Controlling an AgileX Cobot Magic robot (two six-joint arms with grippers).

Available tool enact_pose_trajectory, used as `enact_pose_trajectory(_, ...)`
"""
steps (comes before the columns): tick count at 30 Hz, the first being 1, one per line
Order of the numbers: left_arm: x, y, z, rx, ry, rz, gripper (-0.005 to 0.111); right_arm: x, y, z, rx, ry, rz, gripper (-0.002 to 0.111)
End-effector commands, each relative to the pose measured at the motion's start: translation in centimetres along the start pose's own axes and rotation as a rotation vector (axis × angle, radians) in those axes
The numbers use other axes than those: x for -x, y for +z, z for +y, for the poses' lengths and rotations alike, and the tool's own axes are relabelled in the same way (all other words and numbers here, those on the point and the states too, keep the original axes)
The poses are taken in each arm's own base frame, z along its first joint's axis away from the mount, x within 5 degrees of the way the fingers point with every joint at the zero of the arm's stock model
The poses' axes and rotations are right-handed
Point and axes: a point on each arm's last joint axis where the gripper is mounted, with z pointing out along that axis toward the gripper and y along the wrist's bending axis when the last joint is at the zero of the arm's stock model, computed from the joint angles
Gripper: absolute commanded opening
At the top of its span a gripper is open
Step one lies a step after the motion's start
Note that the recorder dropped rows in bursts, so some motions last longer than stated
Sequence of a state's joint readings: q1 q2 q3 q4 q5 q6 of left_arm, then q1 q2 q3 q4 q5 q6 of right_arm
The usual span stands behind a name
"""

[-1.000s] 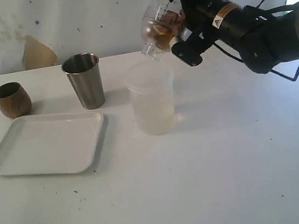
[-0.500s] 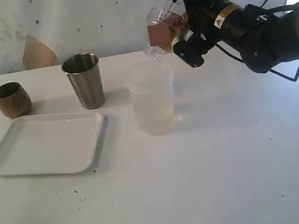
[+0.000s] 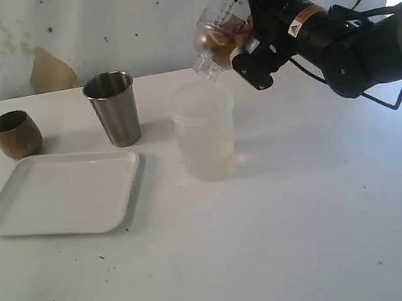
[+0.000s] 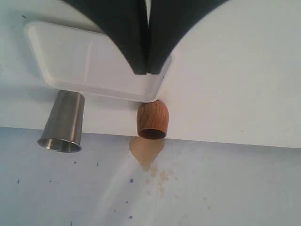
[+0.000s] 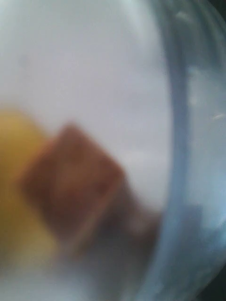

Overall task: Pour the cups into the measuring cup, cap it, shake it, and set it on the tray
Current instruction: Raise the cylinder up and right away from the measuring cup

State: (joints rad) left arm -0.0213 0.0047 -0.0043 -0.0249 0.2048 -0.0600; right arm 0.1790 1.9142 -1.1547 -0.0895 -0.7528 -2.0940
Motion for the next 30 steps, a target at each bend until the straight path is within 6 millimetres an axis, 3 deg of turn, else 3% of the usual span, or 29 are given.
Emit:
enact_pose_trajectory(1, 0.0, 0.0, 0.0, -0.002, -0.003, -0.011, 0.0, -1.1, 0.0, -0.8, -0.042, 0.018, 0.044, 0.0)
enact_pose_trajectory(10, 0.0, 0.0, 0.0, -0.002, -0.003, -0.011, 0.0, -0.9, 0.0, -0.9, -0.045, 0.019, 0.04, 0.0)
enact_pose_trajectory(14, 0.0, 0.0, 0.0, -0.002, -0.003, -0.011, 0.0, -0.7, 0.0, -0.5, -0.003, 0.166, 0.015, 0.0)
enact_pose_trajectory(20, 0.0, 0.0, 0.0, -0.002, -0.003, -0.011, 0.0, -0.8, 0.0, 0.0, 0.035, 0.804, 0.05, 0.0)
enact_pose_trajectory(27, 0.0, 0.0, 0.0, -0.002, -0.003, -0.011, 0.0, -3.3, -0.7, 1.7, -0.072, 1.671, 0.44, 0.0)
enact_pose_trajectory(30, 0.0, 0.0, 0.0, -0.002, -0.003, -0.011, 0.0, -3.6, -1.0, 2.4, -0.12, 1.908, 0.557, 0.0)
